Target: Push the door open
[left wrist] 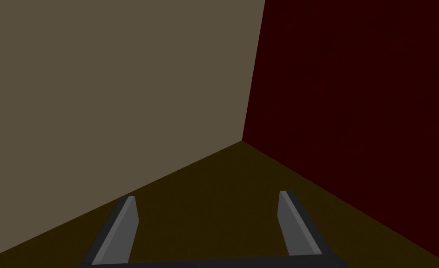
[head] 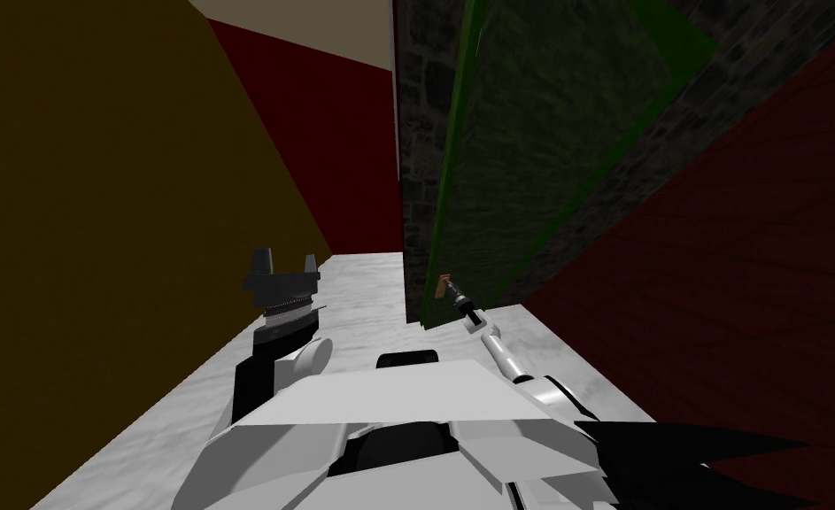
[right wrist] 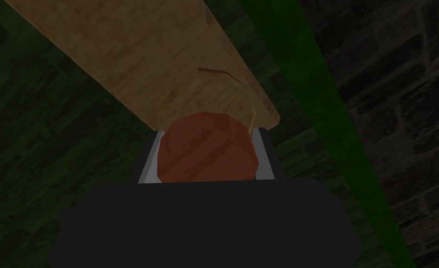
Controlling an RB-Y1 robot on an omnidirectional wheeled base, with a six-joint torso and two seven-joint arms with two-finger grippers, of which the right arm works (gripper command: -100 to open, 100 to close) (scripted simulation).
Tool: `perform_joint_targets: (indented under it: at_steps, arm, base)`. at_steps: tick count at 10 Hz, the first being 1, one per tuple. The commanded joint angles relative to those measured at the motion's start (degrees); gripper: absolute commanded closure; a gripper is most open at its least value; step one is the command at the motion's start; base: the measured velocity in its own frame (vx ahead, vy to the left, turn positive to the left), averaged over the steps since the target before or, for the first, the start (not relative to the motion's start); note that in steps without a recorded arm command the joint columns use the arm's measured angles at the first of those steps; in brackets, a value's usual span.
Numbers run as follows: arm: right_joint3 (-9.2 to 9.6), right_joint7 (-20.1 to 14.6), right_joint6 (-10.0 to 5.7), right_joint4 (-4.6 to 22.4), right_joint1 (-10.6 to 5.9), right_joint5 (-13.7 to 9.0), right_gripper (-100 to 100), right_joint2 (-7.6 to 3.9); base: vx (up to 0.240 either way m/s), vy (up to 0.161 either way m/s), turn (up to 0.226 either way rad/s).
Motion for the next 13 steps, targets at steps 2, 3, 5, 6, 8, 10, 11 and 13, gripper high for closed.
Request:
perform_joint_targets:
  at_steps: [2, 3, 5, 6, 8, 10, 11, 13]
  arm:
    - [0.69, -4.05, -0.08, 0.03, -0.22, -1.17, 100, -0.36]
    - [1.23, -5.52, -0.1, 0.03, -0.36, -1.87, 100, -0.55]
    - [1.76, -8.41, -0.11, 0.03, -0.51, -2.58, 100, -0.74]
    - [1.76, -8.65, -0.11, 0.03, -0.51, -2.58, 100, -0.74]
    - [2.87, -12.35, -0.15, 0.04, -0.8, -4.03, 100, -1.13]
    - [3.46, -15.21, -0.17, 0.05, -0.96, -4.81, 100, -1.34]
    - [3.46, -15.55, -0.17, 0.05, -0.96, -4.81, 100, -1.34]
    - [4.65, -19.32, -0.21, 0.05, -1.28, -6.37, 100, -1.76]
  base:
    - [-0.042, -0.043, 0.024]
    - [-0.046, -0.061, 0.044]
    - [-0.044, -0.047, 0.027]
    - [-0.042, -0.034, 0.017]
    - [-0.043, -0.046, 0.032]
    - [-0.048, -0.043, 0.028]
    - [-0.033, -0.031, 0.016]
    - [-0.051, -0.054, 0.035]
